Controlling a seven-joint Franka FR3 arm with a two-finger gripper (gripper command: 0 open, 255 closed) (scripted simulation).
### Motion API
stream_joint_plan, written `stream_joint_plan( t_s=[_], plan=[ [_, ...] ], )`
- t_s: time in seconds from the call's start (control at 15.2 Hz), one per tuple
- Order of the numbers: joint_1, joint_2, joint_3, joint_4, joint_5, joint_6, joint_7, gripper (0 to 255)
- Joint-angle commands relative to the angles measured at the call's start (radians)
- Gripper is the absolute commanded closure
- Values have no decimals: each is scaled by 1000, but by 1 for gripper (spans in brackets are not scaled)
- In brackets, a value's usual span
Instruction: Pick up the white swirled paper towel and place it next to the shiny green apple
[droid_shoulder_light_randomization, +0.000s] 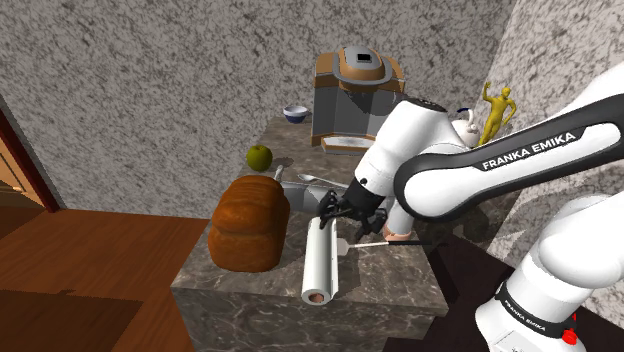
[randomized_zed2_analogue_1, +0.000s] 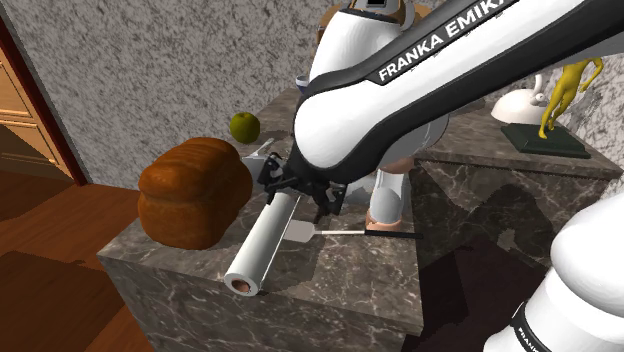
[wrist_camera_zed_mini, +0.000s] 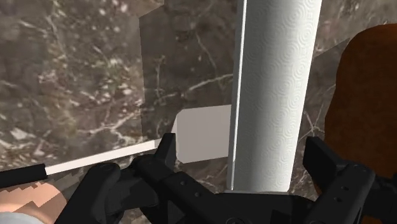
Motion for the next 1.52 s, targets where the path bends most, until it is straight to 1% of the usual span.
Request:
stream_joint_plan(
  t_s=[0.0,0.13,0.59,0.66,1.25,1.45],
  plan=[
    [-13,39,22,-2,-1,44,2,0],
    [-26,71,40,-2,-6,77,5,0],
    [-26,71,40,-2,-6,77,5,0],
    [-26,71,40,-2,-6,77,5,255],
    [-26,71,40,-2,-6,77,5,255],
    [-17,26,16,13,-10,18,7,255]
  ],
)
